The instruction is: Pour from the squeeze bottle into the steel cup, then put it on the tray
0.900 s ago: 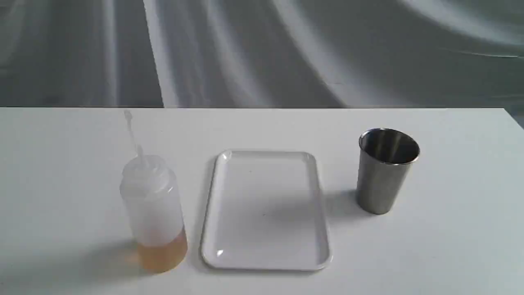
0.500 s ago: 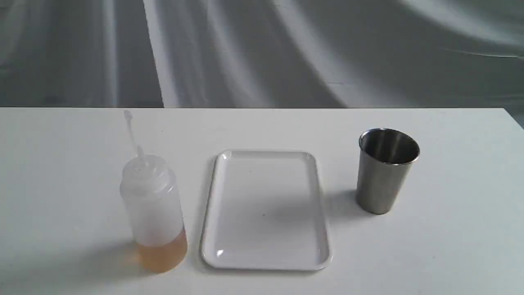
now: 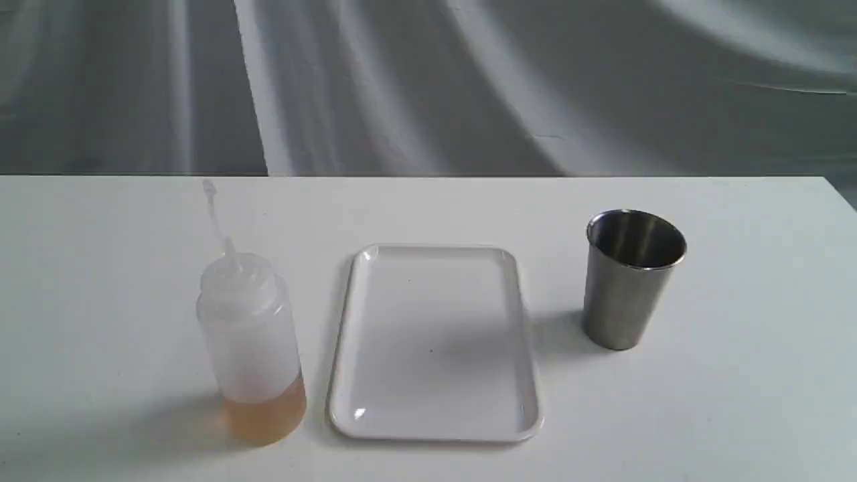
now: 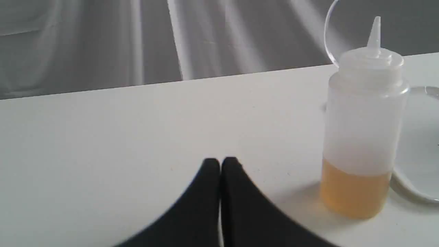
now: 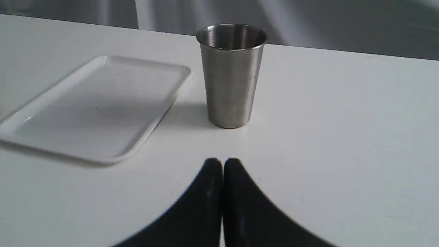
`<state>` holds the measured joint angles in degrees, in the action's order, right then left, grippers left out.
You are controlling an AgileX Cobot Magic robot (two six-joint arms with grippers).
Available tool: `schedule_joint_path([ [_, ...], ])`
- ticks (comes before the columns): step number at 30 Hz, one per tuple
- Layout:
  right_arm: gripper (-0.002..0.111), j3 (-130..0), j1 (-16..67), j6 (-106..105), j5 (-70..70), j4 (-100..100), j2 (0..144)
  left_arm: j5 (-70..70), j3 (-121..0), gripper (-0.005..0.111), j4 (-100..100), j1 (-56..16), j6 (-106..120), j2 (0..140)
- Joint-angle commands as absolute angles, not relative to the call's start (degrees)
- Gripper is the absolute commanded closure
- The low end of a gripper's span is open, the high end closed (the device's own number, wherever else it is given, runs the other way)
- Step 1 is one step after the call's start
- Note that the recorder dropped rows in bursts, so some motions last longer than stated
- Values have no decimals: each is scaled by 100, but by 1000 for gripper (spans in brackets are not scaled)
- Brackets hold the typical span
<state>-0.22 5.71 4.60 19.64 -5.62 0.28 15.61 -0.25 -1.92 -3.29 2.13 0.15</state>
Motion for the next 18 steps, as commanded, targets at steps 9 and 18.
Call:
schedule_joint_path([
  [9, 108, 0, 531, 491, 1958, -594, 0, 1522, 0, 107, -188, -362, 185, 0],
  [18, 108, -19, 531, 489, 2121, -359, 0, 1522, 0, 107, -188, -362, 198, 0],
])
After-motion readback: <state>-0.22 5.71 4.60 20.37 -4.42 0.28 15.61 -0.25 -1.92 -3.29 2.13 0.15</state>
